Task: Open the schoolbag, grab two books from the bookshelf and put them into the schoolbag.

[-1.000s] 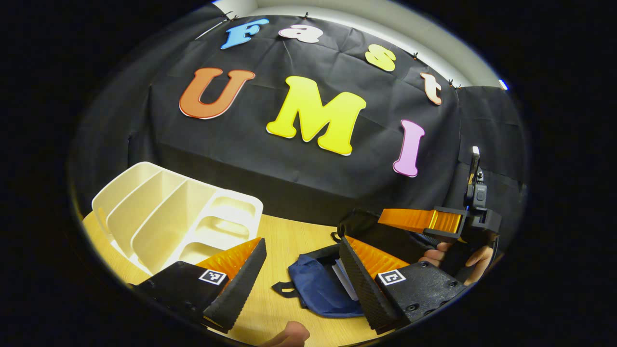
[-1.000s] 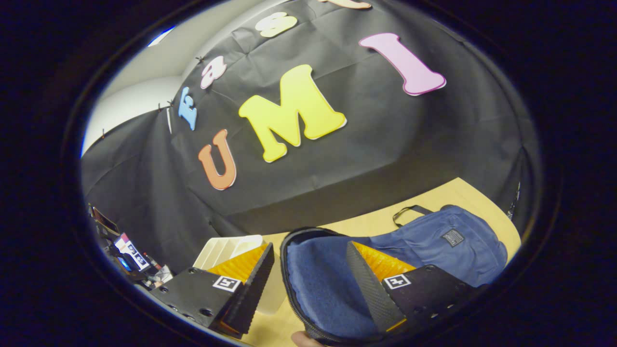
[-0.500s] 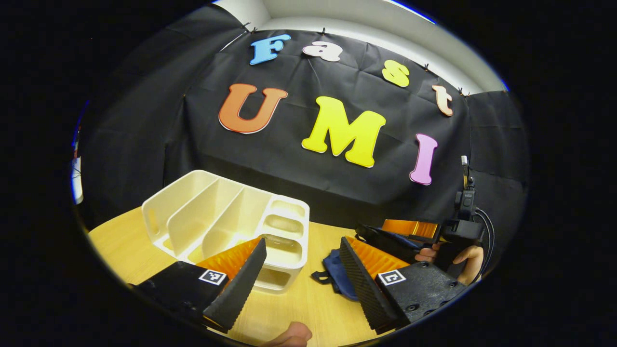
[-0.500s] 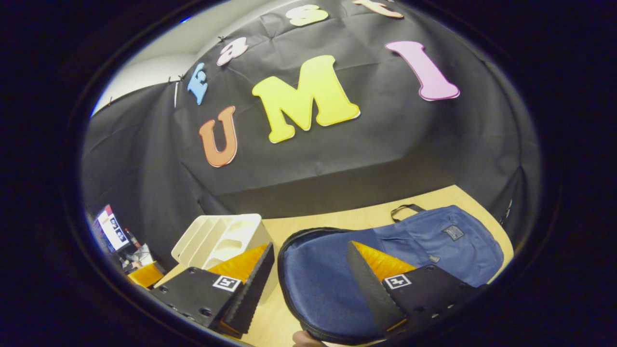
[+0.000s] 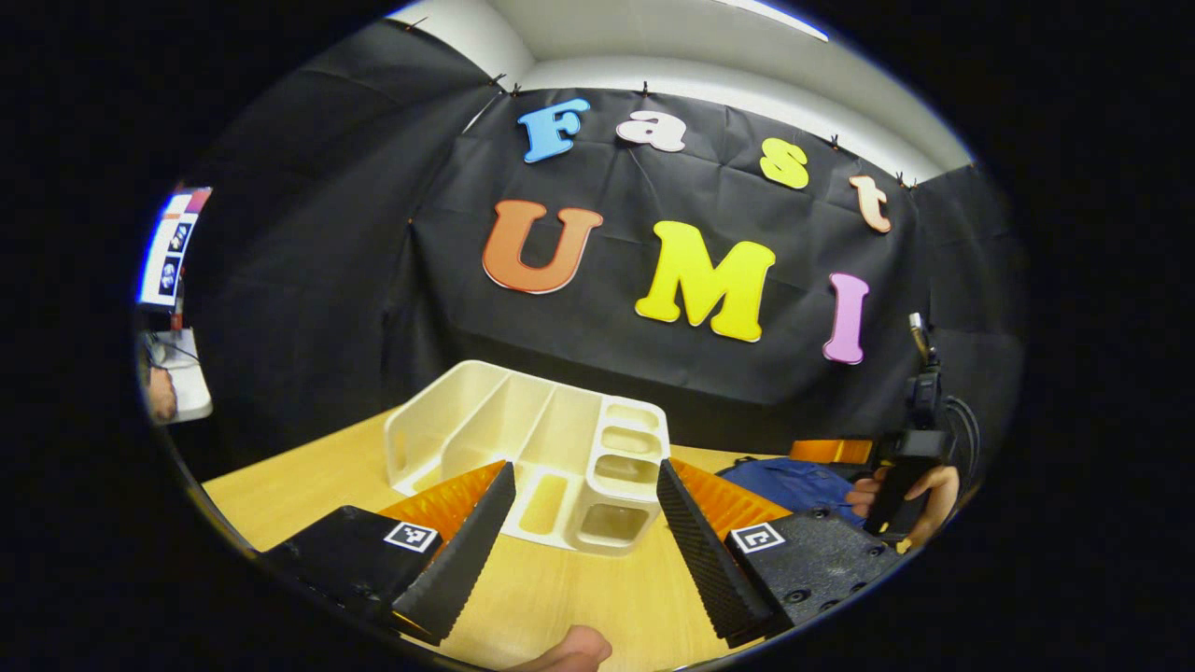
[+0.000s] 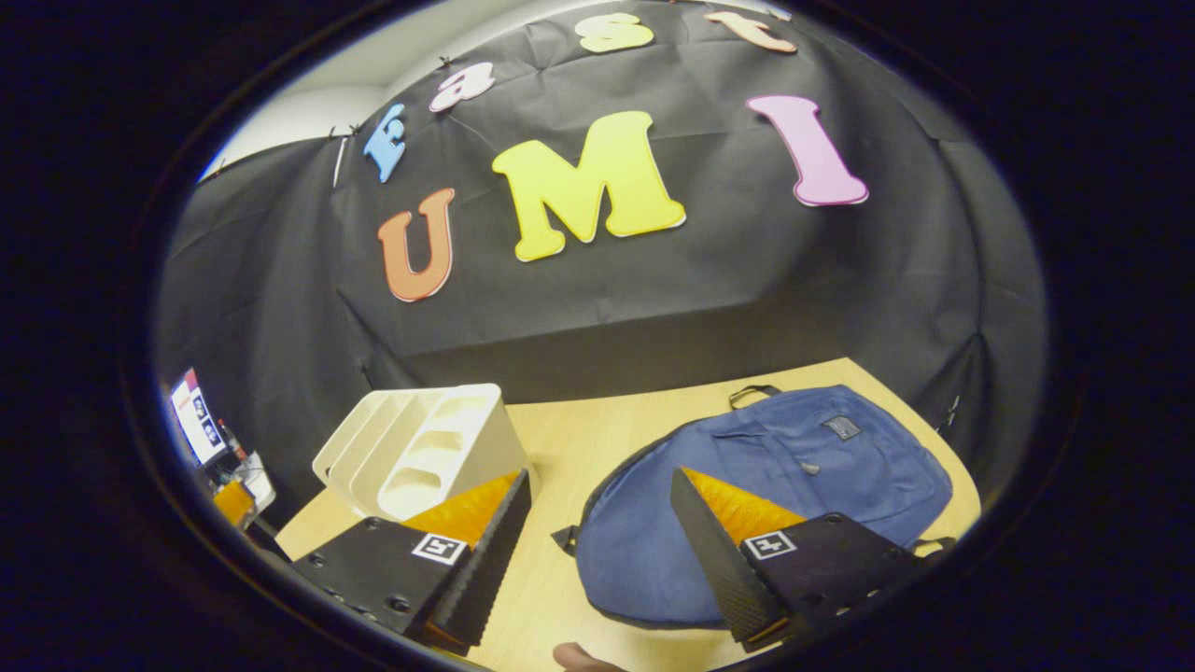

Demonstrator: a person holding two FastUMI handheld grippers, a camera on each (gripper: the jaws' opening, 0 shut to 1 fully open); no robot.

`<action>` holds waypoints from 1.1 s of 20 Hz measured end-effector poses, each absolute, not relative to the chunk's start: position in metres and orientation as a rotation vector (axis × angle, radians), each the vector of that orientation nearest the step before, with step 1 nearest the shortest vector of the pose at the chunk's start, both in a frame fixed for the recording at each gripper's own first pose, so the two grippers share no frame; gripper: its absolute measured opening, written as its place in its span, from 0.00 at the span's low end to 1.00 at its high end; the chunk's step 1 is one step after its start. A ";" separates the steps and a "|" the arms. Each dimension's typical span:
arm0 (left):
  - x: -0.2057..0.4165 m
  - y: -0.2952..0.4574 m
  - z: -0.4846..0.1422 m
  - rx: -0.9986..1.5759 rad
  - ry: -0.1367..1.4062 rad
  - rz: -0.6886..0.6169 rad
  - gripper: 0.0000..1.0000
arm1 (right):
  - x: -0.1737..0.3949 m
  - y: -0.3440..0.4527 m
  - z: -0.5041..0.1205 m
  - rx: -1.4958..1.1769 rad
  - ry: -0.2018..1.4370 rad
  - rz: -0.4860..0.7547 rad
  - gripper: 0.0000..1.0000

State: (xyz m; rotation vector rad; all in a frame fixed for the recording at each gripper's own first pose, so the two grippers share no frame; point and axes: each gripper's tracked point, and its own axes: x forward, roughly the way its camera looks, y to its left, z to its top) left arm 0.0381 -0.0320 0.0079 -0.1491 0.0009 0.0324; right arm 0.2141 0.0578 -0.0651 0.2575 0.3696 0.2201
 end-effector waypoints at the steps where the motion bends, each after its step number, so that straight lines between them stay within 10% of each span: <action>1: 0.029 -0.034 0.011 -0.149 -0.001 0.029 0.98 | 0.205 0.057 -0.062 0.255 0.366 0.218 0.92; 22: -0.030 -0.060 0.009 -0.109 0.020 -0.084 0.98 | 0.010 0.023 -0.003 0.115 0.050 0.087 0.92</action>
